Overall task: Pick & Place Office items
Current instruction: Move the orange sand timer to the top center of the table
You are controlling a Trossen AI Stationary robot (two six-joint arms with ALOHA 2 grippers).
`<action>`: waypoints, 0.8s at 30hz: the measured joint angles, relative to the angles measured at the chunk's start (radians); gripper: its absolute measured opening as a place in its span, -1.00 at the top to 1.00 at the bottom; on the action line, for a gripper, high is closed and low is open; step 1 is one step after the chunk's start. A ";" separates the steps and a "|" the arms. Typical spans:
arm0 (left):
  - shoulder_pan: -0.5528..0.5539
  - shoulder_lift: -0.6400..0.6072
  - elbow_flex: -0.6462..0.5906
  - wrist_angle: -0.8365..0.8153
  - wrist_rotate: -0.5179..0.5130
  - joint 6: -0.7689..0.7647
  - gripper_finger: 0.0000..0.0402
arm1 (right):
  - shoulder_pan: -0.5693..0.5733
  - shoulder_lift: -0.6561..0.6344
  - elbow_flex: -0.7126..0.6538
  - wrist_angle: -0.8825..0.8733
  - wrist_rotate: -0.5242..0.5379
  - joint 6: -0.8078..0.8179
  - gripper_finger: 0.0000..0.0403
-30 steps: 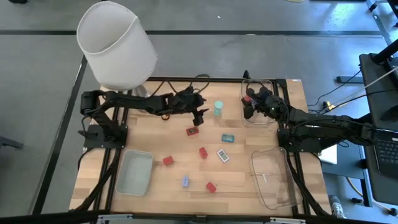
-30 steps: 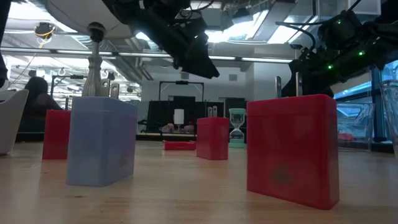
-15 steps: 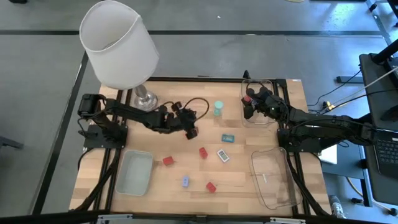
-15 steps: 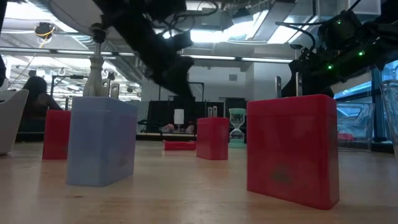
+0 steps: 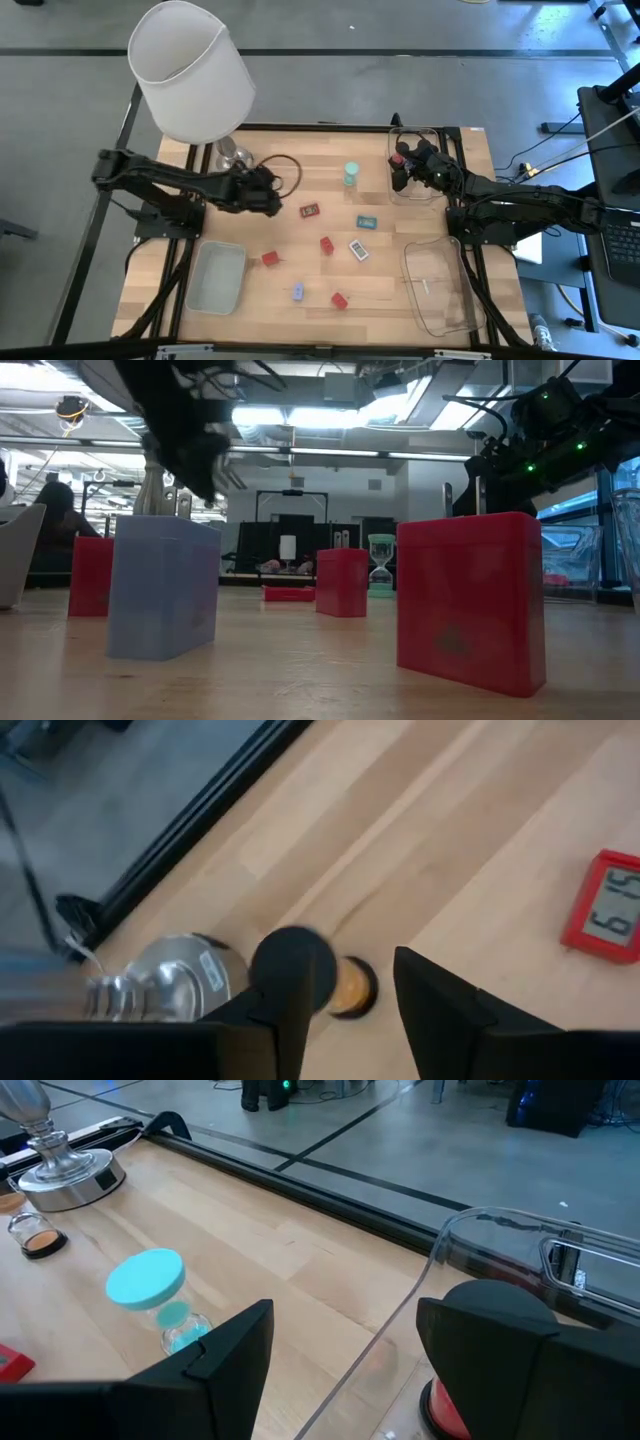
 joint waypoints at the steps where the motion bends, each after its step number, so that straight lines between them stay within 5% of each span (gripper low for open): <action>1: -0.006 -0.041 -0.029 0.004 0.007 -0.010 0.37 | 0.000 0.000 0.000 0.000 0.000 0.000 -0.25; 13: -0.035 -0.521 -0.511 0.540 0.036 -0.003 0.44 | 0.000 0.000 0.000 0.000 0.000 0.002 -0.25; 24: -0.022 -0.570 -0.581 0.650 -0.018 0.017 0.06 | 0.000 0.000 0.000 0.000 0.000 0.002 -0.25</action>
